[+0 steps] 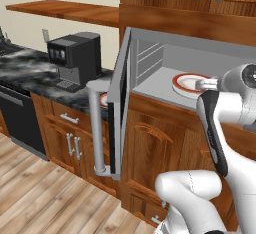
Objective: Pick the garlic from the counter and place it in the microwave. Then turn on the microwave.
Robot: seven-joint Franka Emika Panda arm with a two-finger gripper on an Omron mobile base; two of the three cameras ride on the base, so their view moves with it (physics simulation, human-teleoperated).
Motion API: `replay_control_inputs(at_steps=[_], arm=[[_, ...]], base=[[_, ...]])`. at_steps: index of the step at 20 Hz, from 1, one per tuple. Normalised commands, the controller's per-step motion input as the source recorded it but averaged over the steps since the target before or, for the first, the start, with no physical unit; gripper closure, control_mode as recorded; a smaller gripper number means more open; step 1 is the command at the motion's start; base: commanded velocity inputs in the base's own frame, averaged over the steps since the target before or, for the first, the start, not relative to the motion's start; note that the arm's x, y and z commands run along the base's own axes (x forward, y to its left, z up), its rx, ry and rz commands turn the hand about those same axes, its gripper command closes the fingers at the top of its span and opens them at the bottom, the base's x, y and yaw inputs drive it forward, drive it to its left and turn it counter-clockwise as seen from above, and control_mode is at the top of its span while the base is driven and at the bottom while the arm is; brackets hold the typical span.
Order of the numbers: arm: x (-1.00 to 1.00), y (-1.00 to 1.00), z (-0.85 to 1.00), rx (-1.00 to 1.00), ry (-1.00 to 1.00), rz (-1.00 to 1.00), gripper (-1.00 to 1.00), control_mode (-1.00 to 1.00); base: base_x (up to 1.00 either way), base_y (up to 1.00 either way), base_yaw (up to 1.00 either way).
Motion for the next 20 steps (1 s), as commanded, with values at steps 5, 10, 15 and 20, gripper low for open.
replay_control_inputs(at_steps=[5,10,15,20], arm=[[0.14,0.0,-0.09,0.0,0.0,-0.01,1.0,-1.0],[0.11,0.0,-0.16,0.0,0.0,0.0,1.0,-1.0],[0.19,-0.02,-0.03,0.0,0.0,0.0,1.0,-1.0],[0.26,-0.02,-0.05,0.0,0.0,0.0,1.0,-1.0]], base=[[0.0,0.0,0.0],[0.0,0.0,0.0],[0.0,0.0,0.0],[0.0,0.0,0.0]])
